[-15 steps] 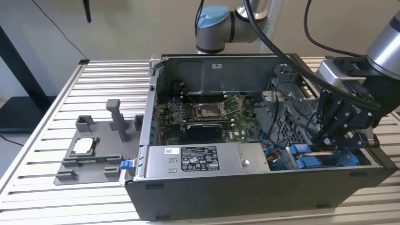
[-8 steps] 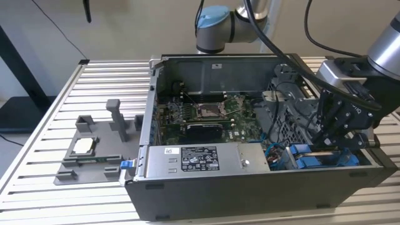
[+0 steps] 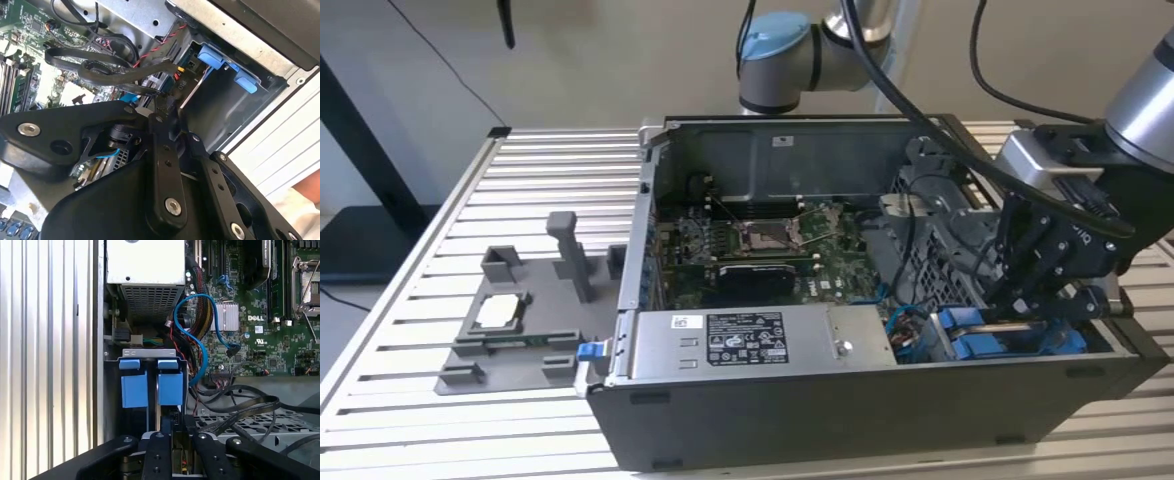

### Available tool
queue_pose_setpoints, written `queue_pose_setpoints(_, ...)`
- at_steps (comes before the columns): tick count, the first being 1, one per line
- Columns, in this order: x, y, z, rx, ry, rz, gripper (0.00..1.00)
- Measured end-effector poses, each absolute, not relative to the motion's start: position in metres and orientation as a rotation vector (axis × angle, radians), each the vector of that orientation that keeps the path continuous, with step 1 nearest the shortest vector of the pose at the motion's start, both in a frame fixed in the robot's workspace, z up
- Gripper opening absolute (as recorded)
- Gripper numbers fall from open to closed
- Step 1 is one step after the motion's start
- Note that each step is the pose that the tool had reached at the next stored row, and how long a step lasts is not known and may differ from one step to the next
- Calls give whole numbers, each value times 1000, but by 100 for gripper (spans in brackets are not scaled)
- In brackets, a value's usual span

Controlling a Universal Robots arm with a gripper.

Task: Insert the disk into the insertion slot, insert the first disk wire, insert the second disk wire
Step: 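Insert the second disk wire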

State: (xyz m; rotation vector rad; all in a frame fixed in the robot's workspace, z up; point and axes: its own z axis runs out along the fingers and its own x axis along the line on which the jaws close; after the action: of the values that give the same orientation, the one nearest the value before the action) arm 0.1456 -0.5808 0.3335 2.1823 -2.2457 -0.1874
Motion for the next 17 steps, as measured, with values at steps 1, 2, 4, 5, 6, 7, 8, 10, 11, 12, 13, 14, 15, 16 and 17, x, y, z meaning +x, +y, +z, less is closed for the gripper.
queue_pose_setpoints(1,146,-581,334,2184,-2248,-192,24)
queue_pose_setpoints(2,146,-582,334,2187,-2250,-200,24)
queue_pose_setpoints(4,146,-583,336,2194,-2255,-216,24)
queue_pose_setpoints(5,146,-584,337,2197,-2258,-224,24)
queue_pose_setpoints(6,146,-585,338,2200,-2261,-232,24)
queue_pose_setpoints(7,146,-585,339,2202,-2262,-237,24)
queue_pose_setpoints(8,146,-586,340,2205,-2264,-243,24)
queue_pose_setpoints(10,146,-587,341,2209,-2268,-254,24)
queue_pose_setpoints(11,146,-587,342,2211,-2269,-259,24)
queue_pose_setpoints(12,146,-588,344,2213,-2271,-264,24)
queue_pose_setpoints(13,146,-588,346,2215,-2272,-269,24)
queue_pose_setpoints(14,146,-588,348,2216,-2273,-273,24)
queue_pose_setpoints(15,146,-589,351,2217,-2275,-276,24)
queue_pose_setpoints(16,146,-589,353,2218,-2275,-279,24)
queue_pose_setpoints(17,146,-589,355,2218,-2276,-280,24)
